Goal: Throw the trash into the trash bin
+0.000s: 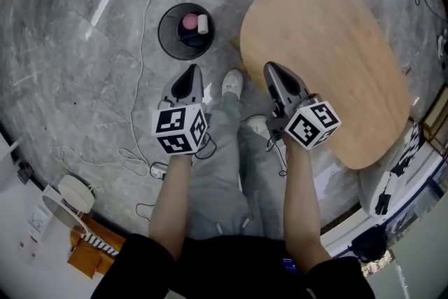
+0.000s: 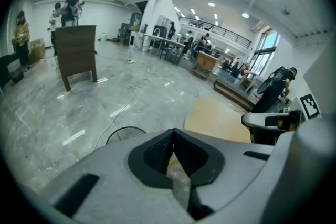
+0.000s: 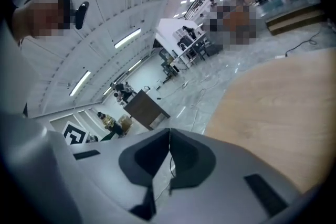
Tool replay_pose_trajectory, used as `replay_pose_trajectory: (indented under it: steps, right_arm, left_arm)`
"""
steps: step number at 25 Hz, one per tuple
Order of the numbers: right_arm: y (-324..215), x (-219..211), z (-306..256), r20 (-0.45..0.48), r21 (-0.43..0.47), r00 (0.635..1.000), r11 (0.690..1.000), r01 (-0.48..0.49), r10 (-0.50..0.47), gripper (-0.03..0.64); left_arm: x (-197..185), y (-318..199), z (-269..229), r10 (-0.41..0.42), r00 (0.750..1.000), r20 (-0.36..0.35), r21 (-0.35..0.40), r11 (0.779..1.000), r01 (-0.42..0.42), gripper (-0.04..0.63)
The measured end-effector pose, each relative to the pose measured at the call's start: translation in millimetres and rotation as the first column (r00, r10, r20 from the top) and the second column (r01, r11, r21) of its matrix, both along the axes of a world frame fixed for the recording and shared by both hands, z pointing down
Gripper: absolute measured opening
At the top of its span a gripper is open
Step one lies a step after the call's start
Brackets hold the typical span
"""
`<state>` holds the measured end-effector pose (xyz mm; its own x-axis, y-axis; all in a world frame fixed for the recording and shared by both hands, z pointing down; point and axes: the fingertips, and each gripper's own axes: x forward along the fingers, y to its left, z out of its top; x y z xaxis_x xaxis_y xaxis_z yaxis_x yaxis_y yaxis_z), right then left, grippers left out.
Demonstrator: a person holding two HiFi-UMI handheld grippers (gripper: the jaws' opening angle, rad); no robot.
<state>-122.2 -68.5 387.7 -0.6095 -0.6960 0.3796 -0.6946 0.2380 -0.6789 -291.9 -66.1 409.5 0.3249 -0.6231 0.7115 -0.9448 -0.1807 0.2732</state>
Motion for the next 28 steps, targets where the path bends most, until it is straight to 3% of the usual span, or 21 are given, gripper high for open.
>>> replay_pose_trajectory:
  steps: [3, 7, 14, 20, 28]
  right_arm:
    - [-1, 63, -60, -0.028, 0.072, 0.990, 0.988, -0.139, 0.141, 0.012]
    - [16, 141, -131, -0.061, 0.146, 0.965, 0.958, -0.245, 0.256, 0.012]
    - [60, 257, -235, -0.121, 0.283, 0.887, 0.872, -0.400, 0.446, 0.011]
    - [99, 342, -327, -0.096, 0.412, 0.785, 0.743, -0.528, 0.611, 0.011]
    - [136, 406, -429, -0.205, 0.553, 0.691, 0.665, -0.503, 0.693, 0.011]
  left_arm:
    - [62, -14, -50, 0.118, 0.993, -0.029, 0.055, 0.992, -0.116, 0.006]
    - [146, -9, -115, 0.231, 0.970, -0.076, 0.115, 0.968, -0.222, 0.006]
    - [282, 14, -216, 0.442, 0.886, -0.140, 0.233, 0.885, -0.404, 0.006]
    - [339, 38, -279, 0.507, 0.849, -0.147, 0.282, 0.845, -0.455, 0.006]
    - [404, 48, -386, 0.593, 0.797, -0.113, 0.444, 0.748, -0.494, 0.006]
